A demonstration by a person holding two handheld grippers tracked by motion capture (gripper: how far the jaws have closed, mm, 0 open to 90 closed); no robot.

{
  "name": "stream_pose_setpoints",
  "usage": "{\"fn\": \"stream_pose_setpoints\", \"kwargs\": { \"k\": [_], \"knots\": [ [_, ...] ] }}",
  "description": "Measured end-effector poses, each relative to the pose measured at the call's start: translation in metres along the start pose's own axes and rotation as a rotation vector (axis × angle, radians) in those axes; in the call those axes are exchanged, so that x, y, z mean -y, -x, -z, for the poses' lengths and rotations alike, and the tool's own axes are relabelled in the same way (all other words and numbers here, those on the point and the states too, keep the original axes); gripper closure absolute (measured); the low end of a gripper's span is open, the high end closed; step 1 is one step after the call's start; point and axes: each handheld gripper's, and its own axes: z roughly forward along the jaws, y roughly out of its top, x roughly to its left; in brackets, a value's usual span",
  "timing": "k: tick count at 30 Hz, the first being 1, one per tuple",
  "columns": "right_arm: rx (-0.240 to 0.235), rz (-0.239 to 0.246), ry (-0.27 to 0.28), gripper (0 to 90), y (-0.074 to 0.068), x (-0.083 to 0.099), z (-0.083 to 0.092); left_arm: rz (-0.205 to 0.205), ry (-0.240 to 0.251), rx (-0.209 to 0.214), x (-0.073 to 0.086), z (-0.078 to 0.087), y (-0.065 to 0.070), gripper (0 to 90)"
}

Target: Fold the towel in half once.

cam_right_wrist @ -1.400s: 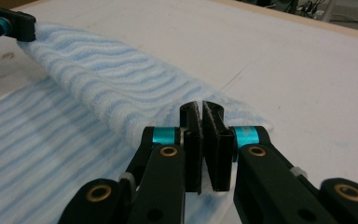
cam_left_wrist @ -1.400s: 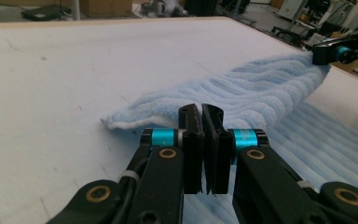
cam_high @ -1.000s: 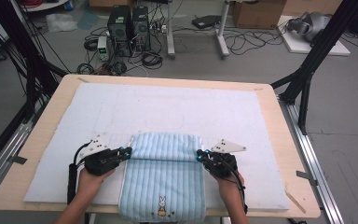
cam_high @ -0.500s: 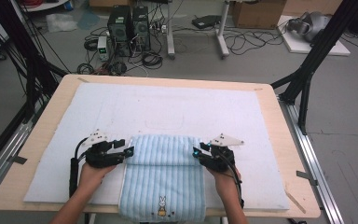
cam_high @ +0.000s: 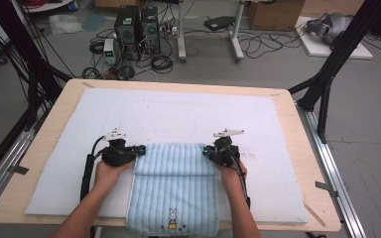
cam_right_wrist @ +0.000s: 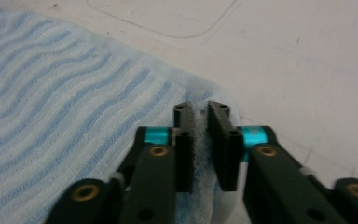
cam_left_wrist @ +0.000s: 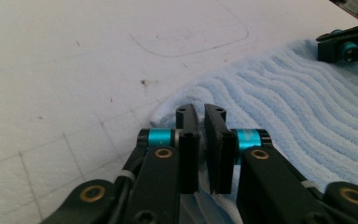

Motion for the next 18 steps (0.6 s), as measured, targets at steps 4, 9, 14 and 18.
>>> {"fn": "stream_pose_setpoints", "kwargs": {
  "k": [4, 9, 14, 18],
  "knots": [
    [0.022, 0.059, 0.059, 84.7, -0.009, -0.003, 0.009, -0.015, 0.062, 0.012, -0.003, 0.010, 0.002, 84.6],
    [-0.010, 0.057, 0.156, 84.5, -0.011, -0.002, 0.028, -0.056, 0.133, 0.035, -0.003, 0.023, 0.006, 83.4],
    [-0.050, 0.083, 0.212, 84.4, -0.016, 0.003, 0.045, -0.097, 0.169, 0.056, 0.001, 0.039, 0.013, 83.1],
    [-0.100, 0.095, 0.248, 84.4, -0.022, 0.011, 0.059, -0.109, 0.185, 0.092, 0.006, 0.053, 0.018, 83.2]
  ]
}}
